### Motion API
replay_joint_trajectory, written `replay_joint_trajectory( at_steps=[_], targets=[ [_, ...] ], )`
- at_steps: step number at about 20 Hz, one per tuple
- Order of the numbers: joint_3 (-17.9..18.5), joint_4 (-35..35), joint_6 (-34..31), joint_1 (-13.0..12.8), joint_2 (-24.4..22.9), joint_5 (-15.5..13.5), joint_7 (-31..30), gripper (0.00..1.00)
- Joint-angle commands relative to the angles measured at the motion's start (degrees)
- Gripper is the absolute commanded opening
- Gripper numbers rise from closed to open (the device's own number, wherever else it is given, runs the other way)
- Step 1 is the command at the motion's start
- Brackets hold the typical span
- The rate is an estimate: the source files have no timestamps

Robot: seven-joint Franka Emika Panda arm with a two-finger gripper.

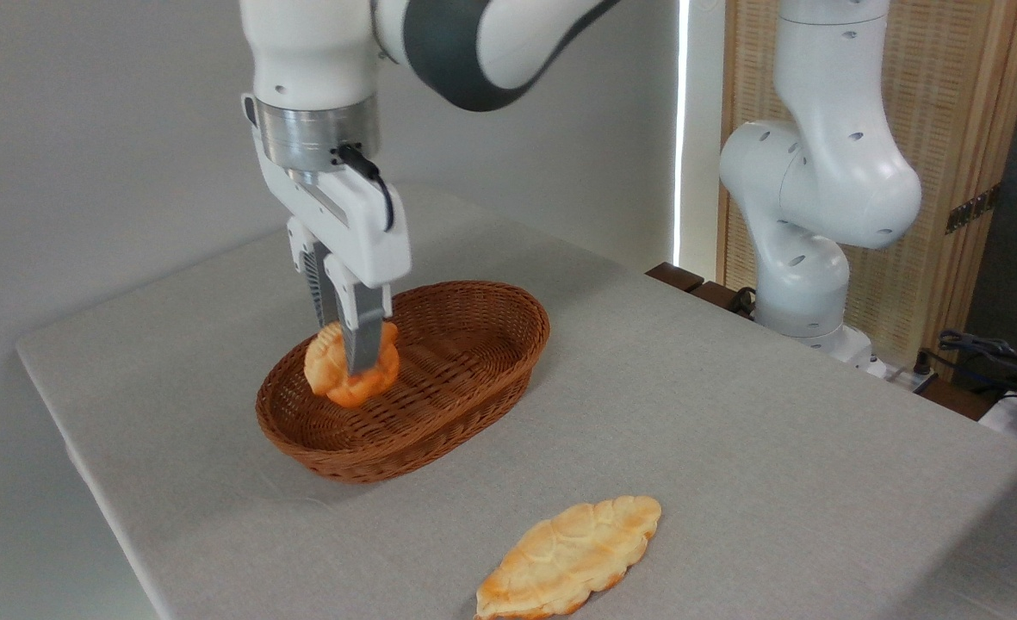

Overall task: Put bread into the basket
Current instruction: 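Lift the orange roll and carry it into the wicker basket, then release the roll inside the basket and raise the gripper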

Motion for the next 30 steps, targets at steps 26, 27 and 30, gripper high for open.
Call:
replay_joint_trajectory(
  at_steps=[26, 27, 30],
  targets=[
    [0.23, 2.32, -1.45, 0.06, 1.79, -0.84, -1.92, 1.00],
    [0.85, 2.93, -2.07, 0.15, 1.61, -0.23, -1.91, 1.00],
    [3.04, 3.46, -4.00, 0.15, 1.00, 2.06, -1.92, 1.00]
  ],
)
